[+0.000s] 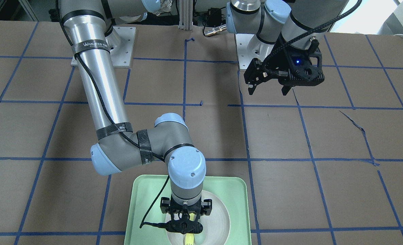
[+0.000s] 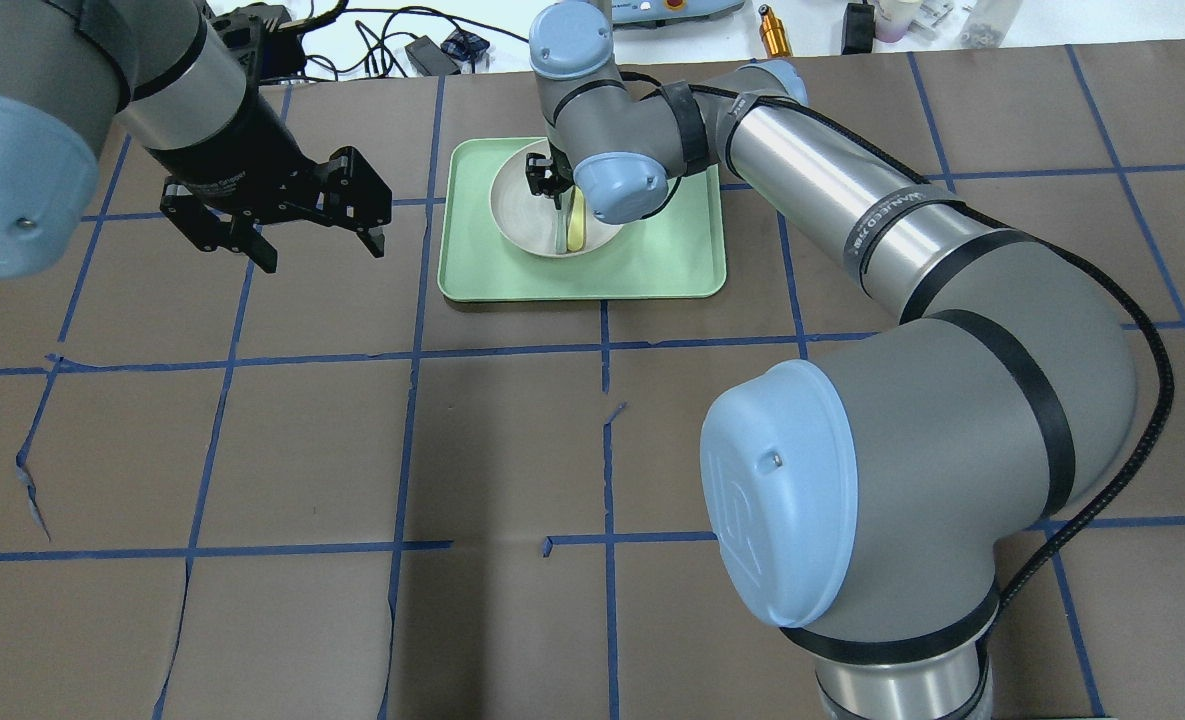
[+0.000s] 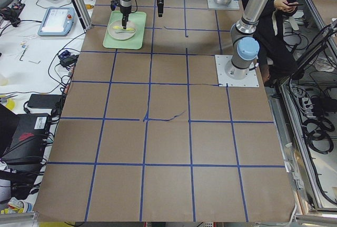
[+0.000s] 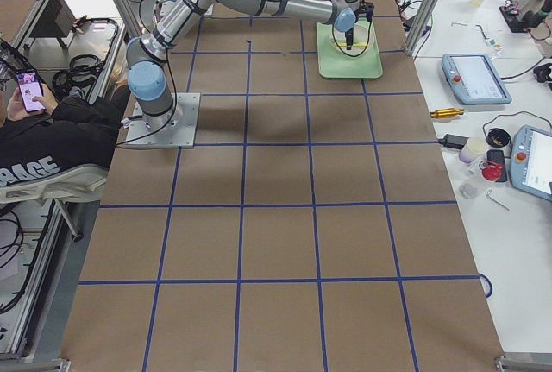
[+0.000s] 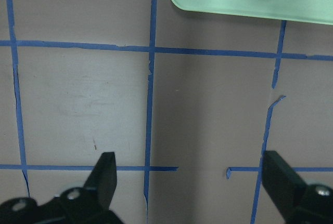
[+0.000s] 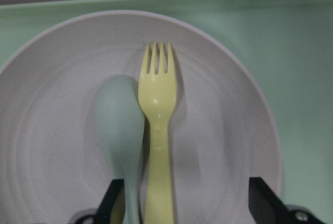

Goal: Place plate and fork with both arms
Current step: 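Reach the right gripper over the plate and grasp the yellow fork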

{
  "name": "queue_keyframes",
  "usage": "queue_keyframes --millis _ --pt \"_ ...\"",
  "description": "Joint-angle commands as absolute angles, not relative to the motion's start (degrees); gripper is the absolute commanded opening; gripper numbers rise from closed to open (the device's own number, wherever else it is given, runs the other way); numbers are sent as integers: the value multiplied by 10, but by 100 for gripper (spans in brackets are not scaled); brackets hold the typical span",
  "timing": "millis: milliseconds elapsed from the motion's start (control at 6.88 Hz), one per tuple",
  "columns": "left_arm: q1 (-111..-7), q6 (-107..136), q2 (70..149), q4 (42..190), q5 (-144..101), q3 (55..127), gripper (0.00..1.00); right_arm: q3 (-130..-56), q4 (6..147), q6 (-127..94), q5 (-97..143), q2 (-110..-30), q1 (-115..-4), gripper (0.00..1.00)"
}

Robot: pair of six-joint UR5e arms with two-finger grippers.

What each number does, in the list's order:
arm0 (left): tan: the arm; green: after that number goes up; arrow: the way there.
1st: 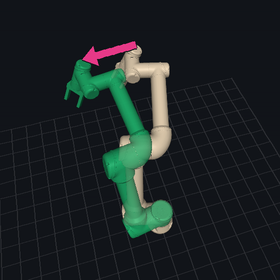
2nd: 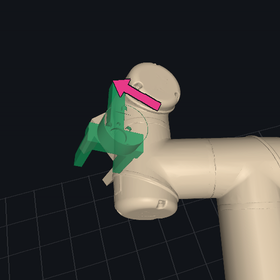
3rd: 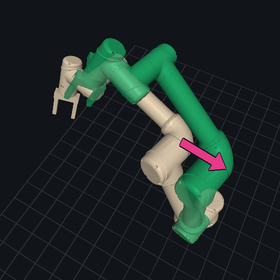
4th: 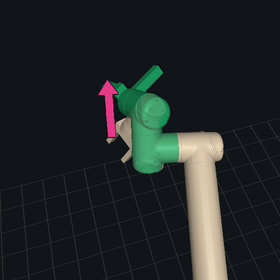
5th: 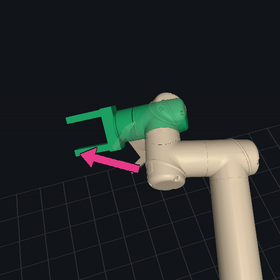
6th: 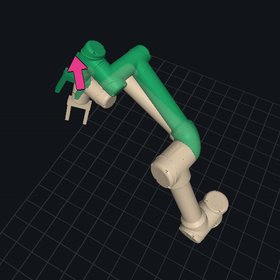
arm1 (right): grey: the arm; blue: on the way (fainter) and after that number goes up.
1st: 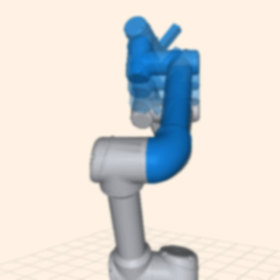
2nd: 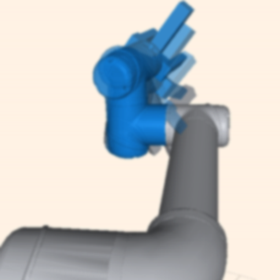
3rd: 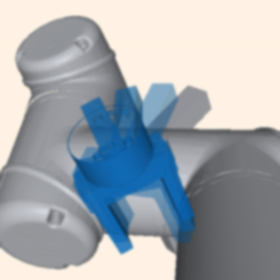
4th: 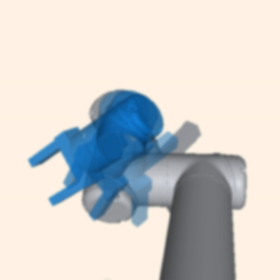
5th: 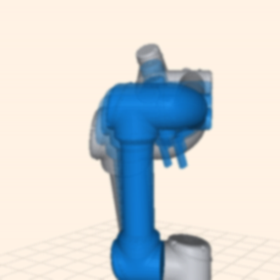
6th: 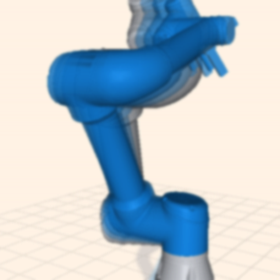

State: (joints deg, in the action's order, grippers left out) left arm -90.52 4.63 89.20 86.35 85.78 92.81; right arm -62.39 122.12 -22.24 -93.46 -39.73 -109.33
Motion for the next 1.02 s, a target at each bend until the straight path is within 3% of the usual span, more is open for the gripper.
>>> queue_keyframes --millis 0,291,872 --pt "-905 47 892 863 858 928 98 -633 1221 -207 -957 -400 -1093 78" --pt "-905 47 893 863 858 928 98 -633 1221 -200 -953 -398 -1093 72" --pt "-904 47 893 863 858 928 98 -633 1225 -198 -920 -396 -1093 70"
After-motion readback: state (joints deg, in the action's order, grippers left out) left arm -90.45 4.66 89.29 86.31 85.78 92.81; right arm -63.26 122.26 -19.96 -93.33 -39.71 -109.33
